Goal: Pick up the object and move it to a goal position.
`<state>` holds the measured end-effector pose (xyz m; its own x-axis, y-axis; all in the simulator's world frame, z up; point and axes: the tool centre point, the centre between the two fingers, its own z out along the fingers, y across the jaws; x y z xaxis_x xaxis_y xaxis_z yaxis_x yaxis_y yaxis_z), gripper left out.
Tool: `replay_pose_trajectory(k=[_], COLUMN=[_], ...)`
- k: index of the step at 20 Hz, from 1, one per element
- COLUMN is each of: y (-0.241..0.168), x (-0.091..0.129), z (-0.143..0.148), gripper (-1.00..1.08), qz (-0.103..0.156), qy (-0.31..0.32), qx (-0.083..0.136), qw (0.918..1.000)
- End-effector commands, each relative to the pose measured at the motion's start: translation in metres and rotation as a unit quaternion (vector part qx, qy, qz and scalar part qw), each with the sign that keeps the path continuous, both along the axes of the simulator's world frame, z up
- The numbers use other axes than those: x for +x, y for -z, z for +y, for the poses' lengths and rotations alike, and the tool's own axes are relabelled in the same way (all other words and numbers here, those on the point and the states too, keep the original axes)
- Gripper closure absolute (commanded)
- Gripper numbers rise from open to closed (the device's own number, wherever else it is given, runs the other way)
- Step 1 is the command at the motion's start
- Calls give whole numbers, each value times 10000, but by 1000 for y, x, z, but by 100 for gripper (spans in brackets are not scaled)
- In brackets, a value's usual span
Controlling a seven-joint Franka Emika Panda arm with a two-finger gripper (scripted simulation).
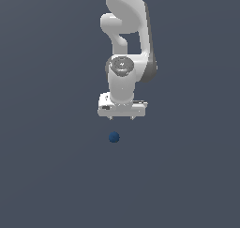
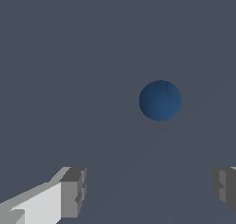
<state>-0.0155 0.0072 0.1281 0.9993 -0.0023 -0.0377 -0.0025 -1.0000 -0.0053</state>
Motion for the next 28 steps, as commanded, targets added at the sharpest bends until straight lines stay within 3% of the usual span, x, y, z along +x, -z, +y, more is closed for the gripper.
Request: replay_pose_trajectory(k=[1,11,19,28], y=[0,-5,-1,26], x=[0,0,4,33], z=[0,32,25,-10], gripper=[-92,-92,-92,-92], qz=[0,-69,-77,-143], qy=[0,-40,-22,81], qx=[0,160,143,54], qw=[10000,9998,9999,9999])
